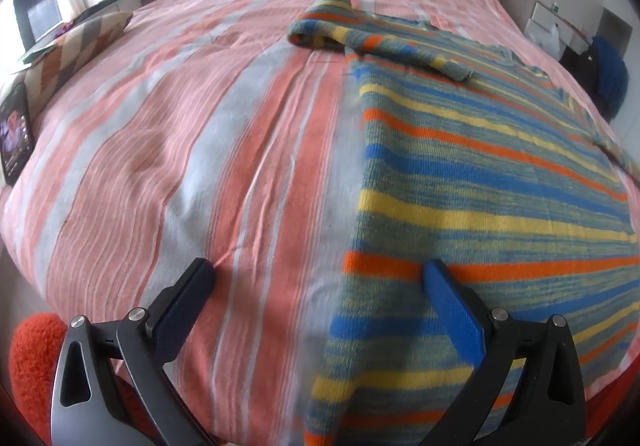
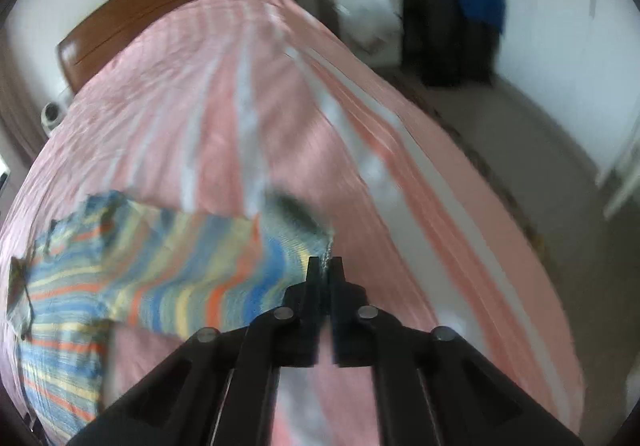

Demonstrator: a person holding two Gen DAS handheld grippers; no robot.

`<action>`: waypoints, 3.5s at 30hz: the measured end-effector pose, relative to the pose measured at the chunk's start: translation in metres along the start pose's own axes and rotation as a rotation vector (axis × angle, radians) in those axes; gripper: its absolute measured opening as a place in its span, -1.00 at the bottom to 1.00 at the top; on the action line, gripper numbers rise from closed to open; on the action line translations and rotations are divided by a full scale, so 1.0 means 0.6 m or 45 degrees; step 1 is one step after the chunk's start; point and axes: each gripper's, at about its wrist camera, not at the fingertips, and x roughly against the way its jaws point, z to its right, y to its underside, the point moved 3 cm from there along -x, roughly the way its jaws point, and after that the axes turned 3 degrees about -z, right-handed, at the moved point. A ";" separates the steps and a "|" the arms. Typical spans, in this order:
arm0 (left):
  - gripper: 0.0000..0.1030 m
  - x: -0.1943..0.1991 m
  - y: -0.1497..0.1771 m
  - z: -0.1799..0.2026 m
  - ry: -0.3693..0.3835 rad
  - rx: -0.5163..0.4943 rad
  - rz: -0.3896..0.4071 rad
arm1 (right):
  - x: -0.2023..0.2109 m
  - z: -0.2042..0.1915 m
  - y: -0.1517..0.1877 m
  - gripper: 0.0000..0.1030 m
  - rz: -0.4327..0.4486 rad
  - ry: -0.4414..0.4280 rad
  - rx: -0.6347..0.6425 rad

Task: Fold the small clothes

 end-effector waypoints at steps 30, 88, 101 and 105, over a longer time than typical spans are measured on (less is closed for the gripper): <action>0.97 0.072 -0.034 0.000 0.003 -0.091 0.060 | 0.030 0.103 0.084 -0.79 -0.019 0.032 -0.183; 0.28 -0.024 -0.232 -0.326 -0.202 0.513 0.108 | 0.072 -0.117 0.321 0.02 0.133 -0.150 0.270; 0.55 -0.124 -0.338 -0.179 -0.092 0.312 0.034 | 0.067 -0.129 0.329 0.13 0.167 -0.116 0.311; 0.39 -0.134 -0.268 -0.228 -0.224 0.402 -0.090 | 0.068 -0.126 0.331 0.13 0.168 -0.126 0.311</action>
